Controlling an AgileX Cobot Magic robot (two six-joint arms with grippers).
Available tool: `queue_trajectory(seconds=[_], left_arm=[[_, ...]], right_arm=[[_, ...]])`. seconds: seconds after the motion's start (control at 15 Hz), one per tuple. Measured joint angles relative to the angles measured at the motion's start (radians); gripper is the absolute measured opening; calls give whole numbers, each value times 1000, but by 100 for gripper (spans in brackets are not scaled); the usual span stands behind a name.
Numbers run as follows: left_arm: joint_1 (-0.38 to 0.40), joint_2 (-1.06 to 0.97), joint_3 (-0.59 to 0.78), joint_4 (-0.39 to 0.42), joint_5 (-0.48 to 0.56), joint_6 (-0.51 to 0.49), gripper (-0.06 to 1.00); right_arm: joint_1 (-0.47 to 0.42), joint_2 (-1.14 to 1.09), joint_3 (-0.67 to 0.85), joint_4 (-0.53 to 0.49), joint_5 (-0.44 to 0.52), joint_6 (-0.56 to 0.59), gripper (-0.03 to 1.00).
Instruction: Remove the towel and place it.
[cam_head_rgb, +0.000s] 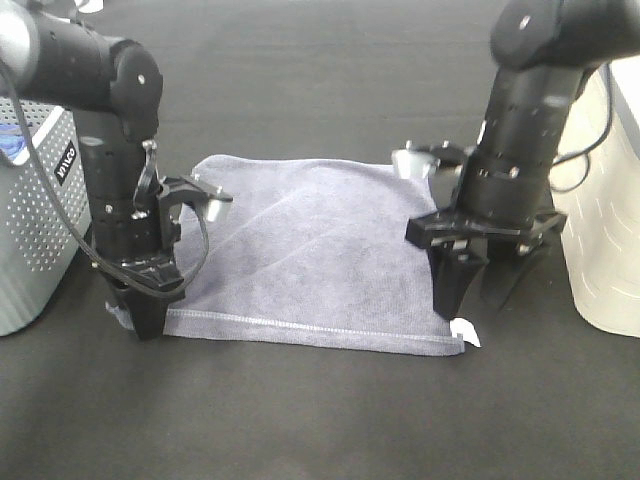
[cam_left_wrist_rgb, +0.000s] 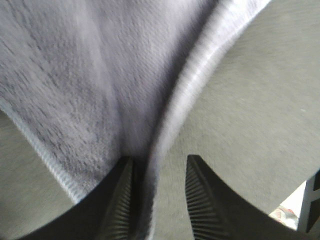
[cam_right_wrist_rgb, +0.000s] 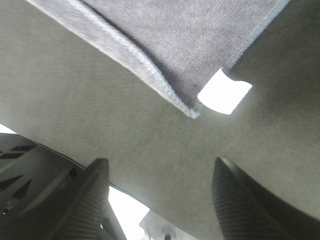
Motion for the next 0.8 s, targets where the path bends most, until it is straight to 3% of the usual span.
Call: queue_trajectory(seconds=[0.2, 0.4, 0.8], left_arm=[[0, 8, 0, 3, 0, -34, 35], [0, 8, 0, 31, 1, -138, 39], [0, 28, 0, -1, 3, -147, 39]], right_arm=[[0, -87, 0, 0, 1, 11, 55], [0, -183, 0, 0, 1, 17, 55], [0, -291, 1, 0, 1, 26, 55]])
